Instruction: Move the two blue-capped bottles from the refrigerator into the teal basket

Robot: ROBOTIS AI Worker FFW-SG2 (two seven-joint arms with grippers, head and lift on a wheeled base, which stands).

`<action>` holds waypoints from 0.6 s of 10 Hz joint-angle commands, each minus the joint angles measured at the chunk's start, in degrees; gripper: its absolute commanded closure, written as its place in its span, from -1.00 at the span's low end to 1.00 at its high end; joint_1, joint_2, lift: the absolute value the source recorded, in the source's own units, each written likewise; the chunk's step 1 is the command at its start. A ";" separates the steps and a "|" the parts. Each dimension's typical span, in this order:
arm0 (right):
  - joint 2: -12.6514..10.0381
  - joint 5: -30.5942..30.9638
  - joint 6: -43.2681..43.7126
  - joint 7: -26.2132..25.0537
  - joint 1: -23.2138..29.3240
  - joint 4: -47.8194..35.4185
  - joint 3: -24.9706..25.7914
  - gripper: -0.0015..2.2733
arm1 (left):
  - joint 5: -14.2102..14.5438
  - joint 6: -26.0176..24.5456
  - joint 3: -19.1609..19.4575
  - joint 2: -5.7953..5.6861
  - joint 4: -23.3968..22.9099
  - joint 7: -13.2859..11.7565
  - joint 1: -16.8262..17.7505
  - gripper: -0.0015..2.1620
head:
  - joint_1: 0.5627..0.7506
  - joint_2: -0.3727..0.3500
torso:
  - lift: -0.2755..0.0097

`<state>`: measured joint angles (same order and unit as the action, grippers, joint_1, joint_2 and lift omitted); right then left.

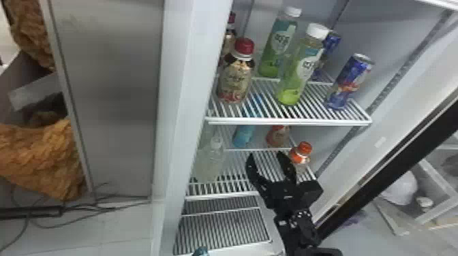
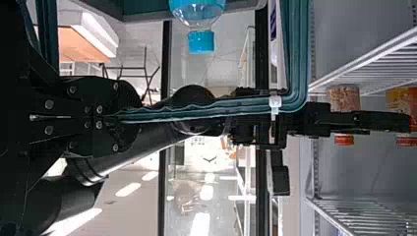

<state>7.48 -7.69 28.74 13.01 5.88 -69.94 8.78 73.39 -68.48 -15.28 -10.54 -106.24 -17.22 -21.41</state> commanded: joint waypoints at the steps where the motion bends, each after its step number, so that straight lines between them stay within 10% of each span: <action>1: -0.10 0.57 0.09 -1.14 -2.22 2.09 -1.22 -0.77 | 0.00 0.00 -0.01 -0.01 0.00 0.00 0.04 0.05 | 0.41 -0.94 | -0.05; 6: 0.08 2.68 0.09 -5.71 -9.96 9.12 -4.29 -0.79 | 0.00 0.00 -0.10 -0.01 0.00 0.00 0.32 0.05 | 0.41 -0.94 | -0.05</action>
<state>7.53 -5.16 28.82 7.16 -3.52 -61.25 4.81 73.43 -68.48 -15.38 -10.55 -106.24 -17.22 -21.09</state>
